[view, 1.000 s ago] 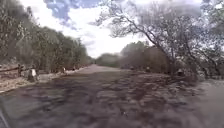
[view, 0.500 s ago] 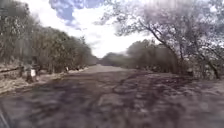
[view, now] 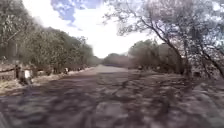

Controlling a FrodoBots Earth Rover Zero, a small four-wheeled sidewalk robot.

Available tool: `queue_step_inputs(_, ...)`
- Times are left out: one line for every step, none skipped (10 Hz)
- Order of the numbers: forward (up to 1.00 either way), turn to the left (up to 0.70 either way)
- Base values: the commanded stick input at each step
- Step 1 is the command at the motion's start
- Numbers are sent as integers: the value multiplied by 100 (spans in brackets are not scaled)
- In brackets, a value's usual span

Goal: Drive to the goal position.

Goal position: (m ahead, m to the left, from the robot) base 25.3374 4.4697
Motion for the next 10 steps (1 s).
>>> queue_step_inputs(70,0)
queue_step_inputs(70,0)
queue_step_inputs(70,0)
queue_step_inputs(70,0)
queue_step_inputs(70,3)
queue_step_inputs(70,19)
queue_step_inputs(70,34)
queue_step_inputs(70,0)
queue_step_inputs(70,0)
queue_step_inputs(70,0)
